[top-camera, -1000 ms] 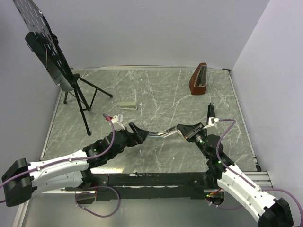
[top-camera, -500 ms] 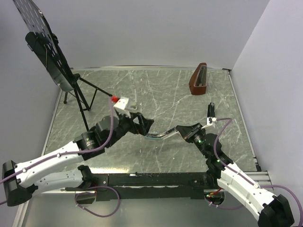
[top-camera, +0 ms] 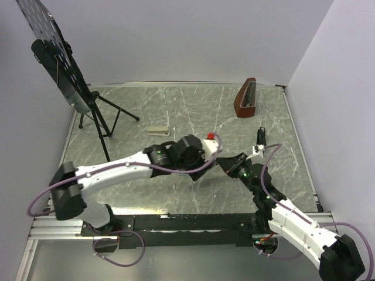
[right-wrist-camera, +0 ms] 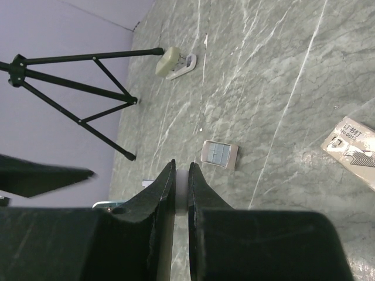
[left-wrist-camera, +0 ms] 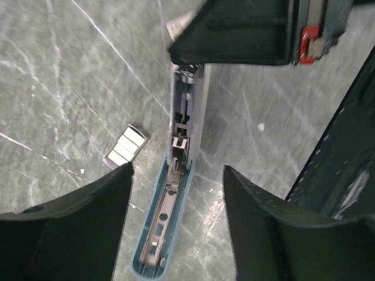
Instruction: Load the staples into the stapler
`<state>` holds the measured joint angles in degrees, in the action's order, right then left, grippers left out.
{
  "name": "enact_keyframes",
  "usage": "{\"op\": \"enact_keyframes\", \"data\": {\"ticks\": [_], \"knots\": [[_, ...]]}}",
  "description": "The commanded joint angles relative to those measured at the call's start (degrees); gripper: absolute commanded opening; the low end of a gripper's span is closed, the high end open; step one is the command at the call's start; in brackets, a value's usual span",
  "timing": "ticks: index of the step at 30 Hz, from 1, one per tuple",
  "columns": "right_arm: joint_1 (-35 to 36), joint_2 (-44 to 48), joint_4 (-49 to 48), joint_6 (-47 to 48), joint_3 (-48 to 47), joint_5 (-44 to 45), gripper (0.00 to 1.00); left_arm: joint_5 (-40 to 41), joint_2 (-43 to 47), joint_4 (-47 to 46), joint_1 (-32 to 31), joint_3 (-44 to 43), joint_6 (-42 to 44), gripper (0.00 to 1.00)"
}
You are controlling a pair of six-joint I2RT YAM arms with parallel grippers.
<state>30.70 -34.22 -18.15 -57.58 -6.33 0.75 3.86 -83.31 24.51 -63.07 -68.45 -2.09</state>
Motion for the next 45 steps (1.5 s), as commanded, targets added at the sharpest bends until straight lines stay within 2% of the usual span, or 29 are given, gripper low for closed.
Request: {"op": "enact_keyframes", "data": {"ticks": [1, 6, 14, 17, 22, 26, 28, 29, 31, 32, 33, 34, 37, 40, 45], "knots": [[-0.2, -0.85, -5.58, -0.95, -2.2, -0.4, 0.0, -1.22, -4.57, 7.38, -0.74, -5.81, 6.21, 0.64], [-0.11, -1.55, -6.46, -1.3, -1.94, -2.07, 0.0, -0.96, -9.41, 9.76, -0.74, -8.02, 7.27, 0.52], [-0.2, -2.08, -7.42, -1.57, -1.76, -2.86, 0.0, -0.96, -14.07, 11.87, -0.74, -10.04, 9.64, 0.45], [-0.11, -2.17, -7.6, -1.57, -1.58, -2.95, 0.0, -0.52, -15.04, 12.84, -0.74, -10.83, 10.35, 0.4], [-0.11, -1.99, -7.42, -1.31, -1.14, -3.13, 0.0, -1.22, -15.39, 14.42, -0.74, -11.45, 11.49, 0.22], [-0.2, -2.87, -7.6, -0.69, -1.14, -4.44, 0.0, -1.84, -15.13, 16.0, -0.65, -10.83, 12.81, 0.01], [-0.11, -3.31, -7.69, -0.25, -0.97, -5.67, 0.0, -2.19, -15.04, 17.23, -0.65, -10.13, 13.77, 0.01], [-0.11, -3.75, -7.69, 0.01, -0.88, -6.11, 0.03, -2.1, -14.95, 17.76, -0.74, -9.78, 14.12, 0.01], [-0.2, -3.84, -7.34, 1.06, -0.7, -7.26, 0.17, -1.4, -15.04, 18.99, -0.65, -8.73, 15.35, 0.01], [-0.11, -3.4, -6.55, 1.5, -0.79, -7.26, 0.31, -0.87, -14.95, 20.12, -0.65, -8.29, 15.71, 0.01], [-0.2, -2.97, -4.72, 2.29, -0.7, -7.26, 0.37, 0.61, -14.87, 20.83, -0.65, -7.24, 16.32, 0.01], [-0.11, -2.44, -3.39, 2.73, -0.7, -7.17, 0.49, 0.97, -14.69, 21.45, -0.65, -6.71, 16.67, 0.01], [-0.2, 0.9, 2.93, 4.67, -0.88, -4.46, 0.64, 2.64, -14.25, 22.6, -0.65, -4.07, 19.13, 0.01], [-0.29, 5.03, 10.14, 6.86, -1.32, -0.86, 0.73, 4.13, -14.77, 23.56, -0.65, -2.13, 21.15, 0.01], [-0.29, 11.09, 17.89, 9.42, -2.11, 5.48, 0.78, 4.93, -16.01, 24.27, -0.65, 0.15, 24.32, 0.04]]}}
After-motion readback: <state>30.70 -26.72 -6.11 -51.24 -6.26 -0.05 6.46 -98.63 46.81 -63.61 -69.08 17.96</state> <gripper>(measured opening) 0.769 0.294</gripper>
